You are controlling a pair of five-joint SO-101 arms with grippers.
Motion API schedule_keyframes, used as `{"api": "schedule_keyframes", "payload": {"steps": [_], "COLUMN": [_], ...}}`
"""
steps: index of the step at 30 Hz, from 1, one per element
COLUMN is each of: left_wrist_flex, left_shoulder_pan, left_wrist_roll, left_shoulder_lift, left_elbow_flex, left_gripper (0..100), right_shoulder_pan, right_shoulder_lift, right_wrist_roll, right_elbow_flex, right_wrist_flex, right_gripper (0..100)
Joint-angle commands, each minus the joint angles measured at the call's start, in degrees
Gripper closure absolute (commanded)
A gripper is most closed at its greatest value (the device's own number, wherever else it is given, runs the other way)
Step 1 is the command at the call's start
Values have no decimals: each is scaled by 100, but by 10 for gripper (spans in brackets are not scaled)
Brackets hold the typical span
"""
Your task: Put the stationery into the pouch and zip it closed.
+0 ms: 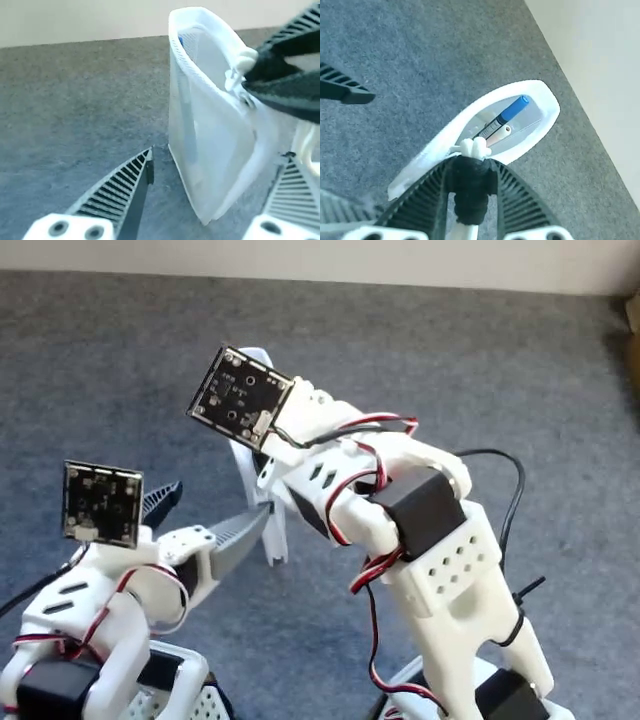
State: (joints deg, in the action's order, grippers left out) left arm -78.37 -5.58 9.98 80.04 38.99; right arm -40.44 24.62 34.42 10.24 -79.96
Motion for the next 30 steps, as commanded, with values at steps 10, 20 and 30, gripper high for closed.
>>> {"api": "schedule_keyframes", "payload": {"steps": [10, 20, 30], "left_wrist_flex": [1116, 1468, 1459], "left_shoulder_pan": [40, 796, 734], "left_wrist_roll": [703, 905, 193], "left_shoulder_lift": [22, 40, 1508], "left_elbow_flex": [1024, 1191, 1516], "left_gripper": [643, 723, 740], "right_shoulder_pan": [-286, -277, -330], "right_shoulder_lift": [136, 136, 145], "right_wrist_roll": [-378, -378, -721], "right_elbow_flex": [-13, -13, -4], "right_wrist_flex": [-31, -66, -66], "right_gripper": [995, 995, 995]}}
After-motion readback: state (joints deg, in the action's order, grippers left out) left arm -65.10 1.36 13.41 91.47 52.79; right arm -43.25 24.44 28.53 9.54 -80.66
